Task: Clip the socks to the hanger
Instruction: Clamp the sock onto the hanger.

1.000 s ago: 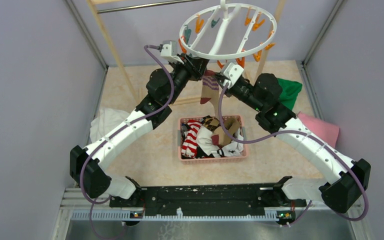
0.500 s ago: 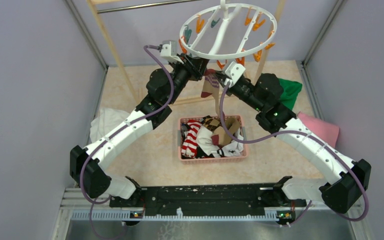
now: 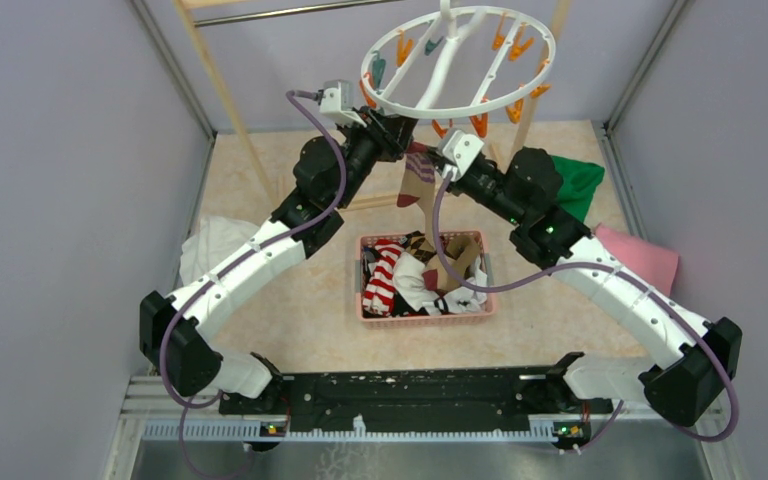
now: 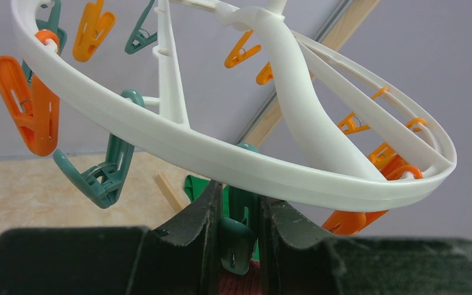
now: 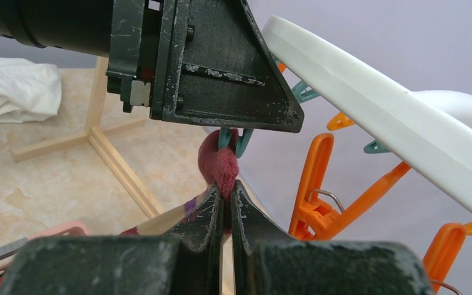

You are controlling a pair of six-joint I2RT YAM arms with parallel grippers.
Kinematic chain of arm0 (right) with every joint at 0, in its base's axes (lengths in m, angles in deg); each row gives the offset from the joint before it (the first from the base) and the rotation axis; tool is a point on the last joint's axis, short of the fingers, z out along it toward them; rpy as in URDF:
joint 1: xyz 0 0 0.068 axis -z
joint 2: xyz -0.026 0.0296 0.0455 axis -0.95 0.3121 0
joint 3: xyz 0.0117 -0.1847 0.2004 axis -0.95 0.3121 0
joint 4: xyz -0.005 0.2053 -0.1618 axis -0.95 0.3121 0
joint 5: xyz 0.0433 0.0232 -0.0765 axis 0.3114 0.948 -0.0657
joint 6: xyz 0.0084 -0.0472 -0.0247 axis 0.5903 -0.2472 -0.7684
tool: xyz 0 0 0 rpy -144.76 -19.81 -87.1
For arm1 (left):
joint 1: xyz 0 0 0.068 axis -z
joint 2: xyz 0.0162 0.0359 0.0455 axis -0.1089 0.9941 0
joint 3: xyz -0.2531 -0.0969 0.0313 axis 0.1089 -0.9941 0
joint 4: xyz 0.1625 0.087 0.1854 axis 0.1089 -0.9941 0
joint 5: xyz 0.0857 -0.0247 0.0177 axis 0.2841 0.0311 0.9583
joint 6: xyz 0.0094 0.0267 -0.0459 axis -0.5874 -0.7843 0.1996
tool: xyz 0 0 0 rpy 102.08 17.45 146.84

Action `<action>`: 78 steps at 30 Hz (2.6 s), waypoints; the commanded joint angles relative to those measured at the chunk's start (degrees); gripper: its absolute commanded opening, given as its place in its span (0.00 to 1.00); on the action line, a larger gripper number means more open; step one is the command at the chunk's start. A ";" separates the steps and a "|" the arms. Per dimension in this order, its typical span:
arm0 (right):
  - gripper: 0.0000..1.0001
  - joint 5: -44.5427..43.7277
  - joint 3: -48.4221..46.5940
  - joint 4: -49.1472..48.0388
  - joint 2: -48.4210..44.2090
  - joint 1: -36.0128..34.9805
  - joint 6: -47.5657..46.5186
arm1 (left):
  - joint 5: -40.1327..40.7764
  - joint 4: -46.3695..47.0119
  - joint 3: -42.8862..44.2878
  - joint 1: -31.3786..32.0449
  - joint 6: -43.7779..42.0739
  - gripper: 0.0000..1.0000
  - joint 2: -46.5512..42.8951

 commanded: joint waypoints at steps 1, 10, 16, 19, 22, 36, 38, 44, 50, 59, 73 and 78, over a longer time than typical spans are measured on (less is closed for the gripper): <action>0.00 0.45 -1.00 -3.44 -0.67 -0.98 -1.07 | 2.21 -0.12 2.35 0.03 1.73 0.04 -1.75; 0.00 -2.28 -1.68 -0.43 0.89 -1.07 0.07 | 2.43 -0.65 2.56 0.04 2.59 0.04 -2.16; 0.00 -2.48 -0.64 0.84 0.24 -1.03 -0.92 | 2.91 -1.14 2.71 0.02 3.07 0.03 -2.37; 0.00 -2.77 -0.83 0.29 0.52 -1.02 -1.43 | 2.96 -1.52 2.85 0.01 3.26 0.03 -2.25; 0.00 -3.01 -1.43 -0.31 1.15 -1.03 -1.62 | 3.00 -1.83 2.97 -0.01 3.46 0.03 -2.21; 0.00 -3.03 -4.52 -1.22 3.93 -1.06 -2.22 | 2.78 -2.33 3.00 -0.04 4.24 0.02 -1.88; 0.00 -3.01 -5.08 -1.46 4.40 -1.13 -1.99 | 2.69 -2.41 2.99 0.03 4.35 0.02 -1.89; 0.00 -3.25 -6.88 -2.33 5.67 -1.09 -0.90 | 2.78 -2.47 2.66 0.00 4.49 0.02 -1.91; 0.00 -3.41 -7.43 -1.99 6.10 -1.15 -0.29 | 2.86 -2.25 2.38 -0.03 4.66 0.02 -2.11; 0.00 -3.73 -7.05 -2.23 5.31 -1.07 1.30 | 3.22 -2.19 2.23 -0.02 4.61 0.02 -2.03; 0.00 -3.13 -7.29 -3.12 3.52 -1.14 6.22 | 5.23 -1.77 0.98 -0.04 4.35 0.03 -2.24; 0.00 -1.90 -6.62 -4.41 2.65 -1.13 7.33 | 5.73 -1.39 0.83 -0.04 3.97 0.02 -2.13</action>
